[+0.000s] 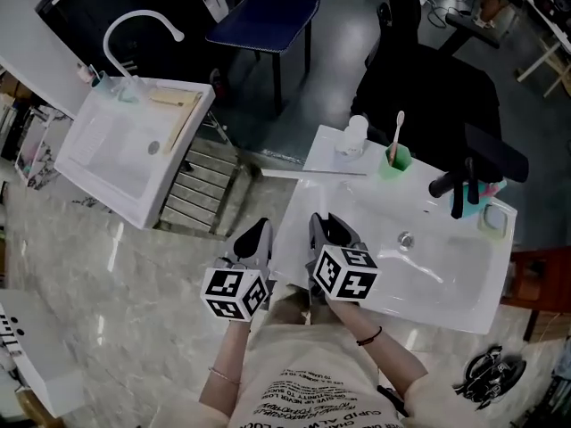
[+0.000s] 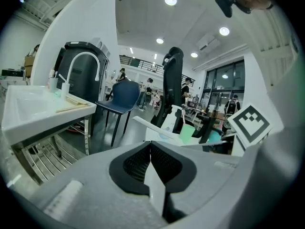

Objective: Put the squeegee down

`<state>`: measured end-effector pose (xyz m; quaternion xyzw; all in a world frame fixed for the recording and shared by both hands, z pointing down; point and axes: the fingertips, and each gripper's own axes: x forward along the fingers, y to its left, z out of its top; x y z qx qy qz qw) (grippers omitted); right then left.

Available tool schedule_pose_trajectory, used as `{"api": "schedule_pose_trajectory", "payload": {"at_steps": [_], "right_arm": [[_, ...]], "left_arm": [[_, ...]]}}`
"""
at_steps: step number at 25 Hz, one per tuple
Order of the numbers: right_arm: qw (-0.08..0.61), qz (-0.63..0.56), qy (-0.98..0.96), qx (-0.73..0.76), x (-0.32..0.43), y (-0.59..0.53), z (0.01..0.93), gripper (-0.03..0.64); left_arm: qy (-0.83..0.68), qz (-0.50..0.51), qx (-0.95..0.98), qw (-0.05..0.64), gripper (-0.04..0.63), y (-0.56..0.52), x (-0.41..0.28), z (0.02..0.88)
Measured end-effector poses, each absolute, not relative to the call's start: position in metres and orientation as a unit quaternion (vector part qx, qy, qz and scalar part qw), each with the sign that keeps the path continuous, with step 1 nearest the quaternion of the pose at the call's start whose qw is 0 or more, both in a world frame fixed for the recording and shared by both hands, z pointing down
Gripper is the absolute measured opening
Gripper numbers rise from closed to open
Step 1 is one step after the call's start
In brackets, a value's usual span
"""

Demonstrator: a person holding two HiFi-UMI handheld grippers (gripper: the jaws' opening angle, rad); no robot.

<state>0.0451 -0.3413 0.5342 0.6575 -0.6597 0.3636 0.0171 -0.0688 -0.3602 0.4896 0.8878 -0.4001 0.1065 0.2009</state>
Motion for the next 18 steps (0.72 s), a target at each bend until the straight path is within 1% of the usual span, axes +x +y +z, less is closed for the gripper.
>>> {"api": "schedule_pose_trajectory", "payload": {"at_steps": [18], "right_arm": [[0.085, 0.359, -0.625, 0.688, 0.028, -0.351, 0.572, 0.097]], "left_arm": [[-0.339, 0.133, 0.901, 0.233, 0.023, -0.369, -0.062, 0.531]]}}
